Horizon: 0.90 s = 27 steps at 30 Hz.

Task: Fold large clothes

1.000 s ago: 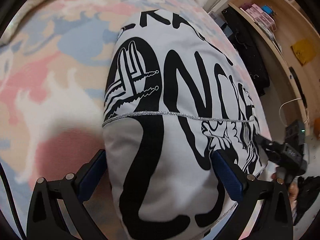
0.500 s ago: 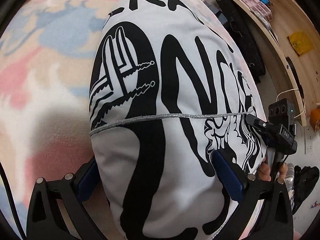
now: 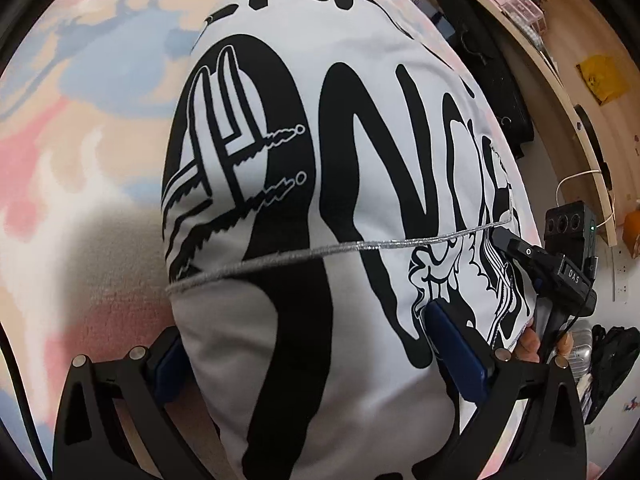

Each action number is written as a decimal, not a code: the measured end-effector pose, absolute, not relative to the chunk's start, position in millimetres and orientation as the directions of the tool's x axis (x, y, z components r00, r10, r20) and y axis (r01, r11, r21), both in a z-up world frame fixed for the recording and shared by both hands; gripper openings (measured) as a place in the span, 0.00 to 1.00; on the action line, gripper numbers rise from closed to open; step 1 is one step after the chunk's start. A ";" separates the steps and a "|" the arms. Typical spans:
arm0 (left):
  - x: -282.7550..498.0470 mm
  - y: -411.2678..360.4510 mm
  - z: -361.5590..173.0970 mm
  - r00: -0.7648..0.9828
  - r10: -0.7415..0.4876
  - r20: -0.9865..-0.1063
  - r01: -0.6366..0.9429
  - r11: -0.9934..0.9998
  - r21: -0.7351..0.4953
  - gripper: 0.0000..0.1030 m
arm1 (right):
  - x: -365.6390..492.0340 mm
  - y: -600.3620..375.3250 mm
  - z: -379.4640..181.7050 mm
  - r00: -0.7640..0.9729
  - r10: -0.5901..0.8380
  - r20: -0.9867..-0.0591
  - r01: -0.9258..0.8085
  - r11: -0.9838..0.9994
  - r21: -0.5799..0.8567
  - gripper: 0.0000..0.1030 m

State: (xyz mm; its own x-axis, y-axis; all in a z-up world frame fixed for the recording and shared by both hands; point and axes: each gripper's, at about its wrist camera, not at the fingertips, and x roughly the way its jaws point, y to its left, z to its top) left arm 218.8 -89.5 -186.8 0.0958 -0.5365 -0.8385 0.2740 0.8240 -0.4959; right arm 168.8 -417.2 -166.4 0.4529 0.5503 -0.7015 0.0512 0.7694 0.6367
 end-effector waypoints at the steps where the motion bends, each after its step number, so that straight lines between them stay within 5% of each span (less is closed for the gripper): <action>1: 219.6 -90.2 -187.0 0.093 -0.538 -0.838 0.278 0.822 -0.497 1.00 | 168.7 -418.4 -166.6 0.453 0.550 -0.702 0.051 0.770 0.636 0.68; 7: 222.6 -93.5 -188.8 0.095 -0.555 -0.826 0.320 0.803 -0.503 1.00 | 168.6 -415.8 -165.6 0.451 0.550 -0.703 0.043 0.773 0.633 0.62; 11: 221.6 -105.9 -181.0 0.173 -0.480 -0.860 0.342 0.848 -0.404 0.98 | 167.6 -411.4 -160.1 0.459 0.544 -0.703 0.040 0.778 0.627 0.42; 15: 209.7 -116.2 -153.7 0.322 -0.413 -0.852 0.407 0.873 -0.269 0.78 | 161.3 -397.3 -137.4 0.494 0.494 -0.715 -0.001 0.823 0.568 0.24; 21: 210.5 -102.3 -133.5 0.358 -0.447 -0.820 0.402 0.866 -0.297 0.59 | 152.6 -376.9 -107.0 0.544 0.461 -0.701 -0.046 0.851 0.524 0.21; 27: 195.4 -72.8 -103.1 0.396 -0.458 -0.796 0.398 0.867 -0.301 0.54 | 139.7 -343.4 -74.0 0.564 0.466 -0.681 -0.111 0.861 0.497 0.20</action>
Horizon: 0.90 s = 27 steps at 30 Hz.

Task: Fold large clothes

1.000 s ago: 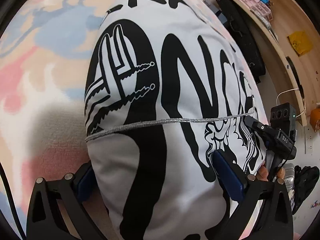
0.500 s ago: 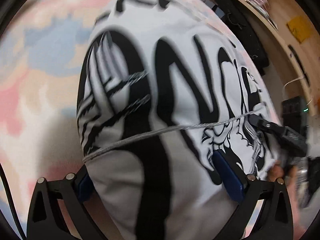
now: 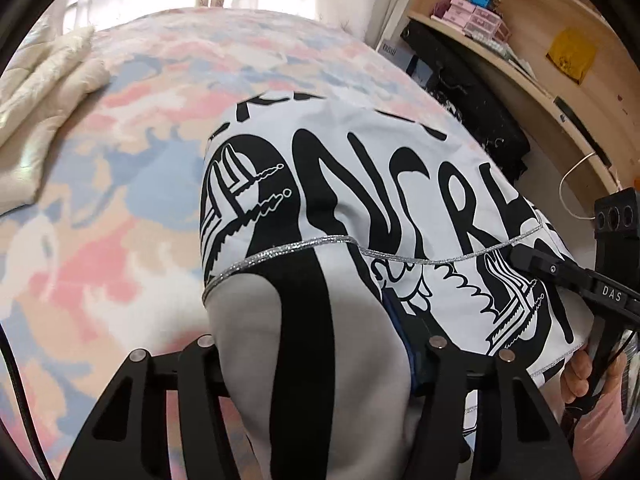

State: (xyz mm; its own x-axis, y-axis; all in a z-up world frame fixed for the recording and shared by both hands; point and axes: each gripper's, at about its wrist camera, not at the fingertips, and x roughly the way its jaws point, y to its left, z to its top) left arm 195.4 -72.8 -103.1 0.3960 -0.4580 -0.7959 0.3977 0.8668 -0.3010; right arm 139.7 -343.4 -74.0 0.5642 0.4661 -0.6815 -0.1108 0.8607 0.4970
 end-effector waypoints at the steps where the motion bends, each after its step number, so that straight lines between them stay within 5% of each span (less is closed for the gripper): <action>1: 192.5 -66.0 -99.2 0.398 -0.461 -0.793 0.394 0.867 -0.307 0.54 | 137.5 -338.0 -69.3 0.565 0.468 -0.679 -0.121 0.862 0.493 0.20; 17: 148.3 118.7 17.3 0.573 -0.396 -0.717 0.275 0.918 -0.288 0.54 | 142.0 -159.5 31.7 0.545 0.592 -0.593 -0.380 0.806 0.454 0.19; 27: 235.2 245.8 124.8 0.714 -0.265 -0.648 0.215 0.964 -0.157 0.54 | 243.3 -20.2 109.5 0.554 0.669 -0.496 -0.515 0.743 0.427 0.19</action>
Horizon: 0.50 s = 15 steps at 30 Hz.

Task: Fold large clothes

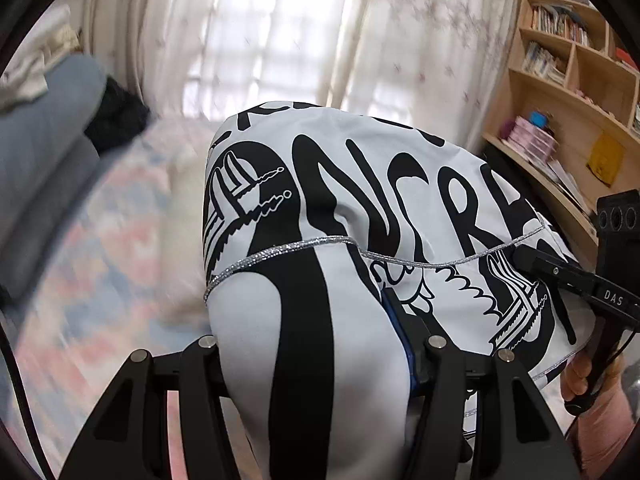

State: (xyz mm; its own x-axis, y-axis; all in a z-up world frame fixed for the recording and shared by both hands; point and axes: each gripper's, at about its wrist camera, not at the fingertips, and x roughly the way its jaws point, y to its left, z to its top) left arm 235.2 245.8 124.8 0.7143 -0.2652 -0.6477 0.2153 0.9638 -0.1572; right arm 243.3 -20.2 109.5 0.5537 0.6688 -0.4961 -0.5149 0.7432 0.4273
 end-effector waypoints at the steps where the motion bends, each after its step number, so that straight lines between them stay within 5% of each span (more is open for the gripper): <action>1: 249.6 253.5 131.2 0.723 -0.258 -0.641 0.215 0.966 -0.145 0.54 | 254.3 -11.4 114.8 0.558 0.670 -0.490 -0.522 0.742 0.420 0.19; 8: 372.4 320.4 158.4 0.764 -0.213 -0.609 0.183 0.977 -0.112 0.54 | 366.0 54.3 130.1 0.593 0.674 -0.441 -0.527 0.739 0.420 0.20; 15: 460.8 371.1 106.4 0.751 -0.198 -0.630 0.132 0.980 -0.151 0.54 | 440.0 89.0 71.3 0.598 0.668 -0.444 -0.485 0.742 0.463 0.20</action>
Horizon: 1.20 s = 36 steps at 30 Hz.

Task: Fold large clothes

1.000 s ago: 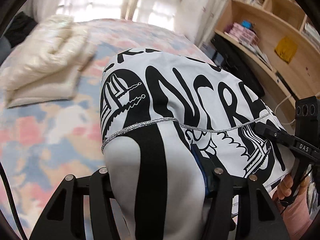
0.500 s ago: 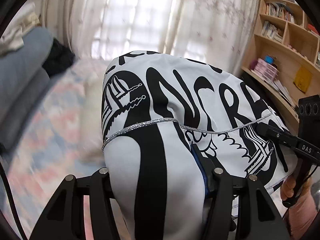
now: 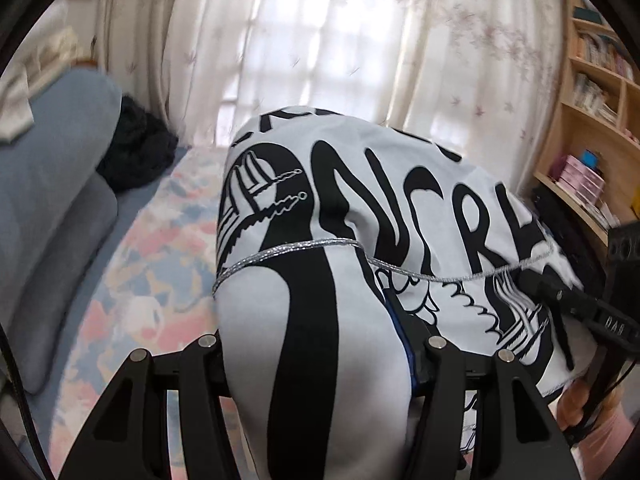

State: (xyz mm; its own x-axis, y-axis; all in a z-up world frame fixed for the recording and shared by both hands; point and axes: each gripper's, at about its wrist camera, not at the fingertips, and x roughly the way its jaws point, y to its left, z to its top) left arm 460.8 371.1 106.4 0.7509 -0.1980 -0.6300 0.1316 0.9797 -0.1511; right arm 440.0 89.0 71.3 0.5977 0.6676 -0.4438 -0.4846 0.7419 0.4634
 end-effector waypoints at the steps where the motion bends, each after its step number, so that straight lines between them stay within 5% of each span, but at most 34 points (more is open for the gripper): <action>1: 471.7 374.9 90.9 0.736 -0.193 -0.649 0.119 0.980 -0.157 0.54 | 449.6 90.6 55.4 0.587 0.668 -0.457 -0.467 0.741 0.483 0.20; 5: 502.5 384.2 11.8 0.657 -0.154 -0.738 0.046 0.985 -0.165 0.59 | 480.6 92.7 -22.0 0.526 0.648 -0.552 -0.363 0.757 0.543 0.21; 11: 509.4 404.0 -33.8 0.654 -0.181 -0.735 -0.006 0.970 -0.244 0.75 | 486.7 83.5 -67.4 0.504 0.651 -0.568 -0.335 0.753 0.567 0.31; 19: 516.9 389.0 -37.0 0.648 -0.108 -0.754 -0.046 0.983 -0.180 0.91 | 490.6 76.1 -93.1 0.510 0.628 -0.588 -0.274 0.767 0.580 0.42; 27: 504.1 393.6 -34.8 0.646 -0.035 -0.763 -0.098 0.987 -0.128 0.97 | 477.6 76.0 -82.4 0.499 0.559 -0.662 -0.256 0.825 0.503 0.70; 36: 445.4 373.5 9.6 0.683 0.123 -0.720 -0.131 0.990 0.045 0.97 | 422.6 31.0 -42.8 0.520 0.499 -0.693 -0.201 0.860 0.469 0.70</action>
